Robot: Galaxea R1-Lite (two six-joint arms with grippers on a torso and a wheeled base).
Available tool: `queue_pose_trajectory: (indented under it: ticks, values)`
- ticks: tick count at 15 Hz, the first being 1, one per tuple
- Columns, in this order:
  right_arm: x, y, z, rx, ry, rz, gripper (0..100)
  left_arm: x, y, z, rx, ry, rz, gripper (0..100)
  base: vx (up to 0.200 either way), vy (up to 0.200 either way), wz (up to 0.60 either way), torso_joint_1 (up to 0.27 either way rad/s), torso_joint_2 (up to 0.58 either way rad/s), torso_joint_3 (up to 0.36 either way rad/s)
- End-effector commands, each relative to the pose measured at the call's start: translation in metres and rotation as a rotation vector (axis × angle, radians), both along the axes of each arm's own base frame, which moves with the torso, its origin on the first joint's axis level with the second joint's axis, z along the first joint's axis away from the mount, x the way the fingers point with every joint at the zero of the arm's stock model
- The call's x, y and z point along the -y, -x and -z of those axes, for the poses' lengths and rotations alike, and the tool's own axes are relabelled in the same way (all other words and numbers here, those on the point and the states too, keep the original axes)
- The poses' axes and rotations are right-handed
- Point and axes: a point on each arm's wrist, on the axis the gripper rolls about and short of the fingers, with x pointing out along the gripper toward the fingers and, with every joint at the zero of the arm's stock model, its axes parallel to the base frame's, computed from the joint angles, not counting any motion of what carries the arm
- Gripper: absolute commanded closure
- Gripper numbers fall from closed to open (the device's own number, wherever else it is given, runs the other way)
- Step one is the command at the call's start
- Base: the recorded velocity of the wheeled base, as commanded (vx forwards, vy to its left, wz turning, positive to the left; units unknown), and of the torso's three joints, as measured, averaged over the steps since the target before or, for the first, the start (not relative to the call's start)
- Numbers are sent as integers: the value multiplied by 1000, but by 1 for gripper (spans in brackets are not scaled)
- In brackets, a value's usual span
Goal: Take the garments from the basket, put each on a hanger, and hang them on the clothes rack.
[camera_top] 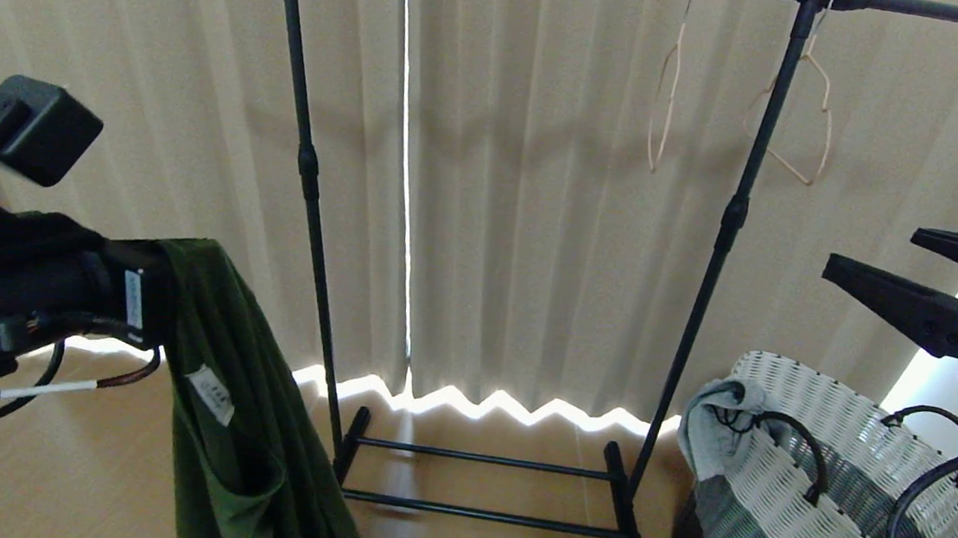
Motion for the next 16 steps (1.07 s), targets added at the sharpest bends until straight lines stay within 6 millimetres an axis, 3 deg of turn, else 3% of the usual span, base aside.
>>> queue_pose_trajectory:
  ticks: [1, 6, 16]
  values:
    - [8, 2, 11, -20, 28, 62, 0, -11, 29, 9, 15, 15, -6, 100, 0, 0, 0, 0, 0, 0]
    - [21, 2, 18, -21, 74, 238, 0, -19, 54, 22, -3, 103, -16, 100, 0, 0, 0, 0, 0, 0]
    - [46, 0, 35, -6, 54, 388, 0, -21, 61, 28, 10, 44, -2, 100, 0, 0, 0, 0, 0, 0]
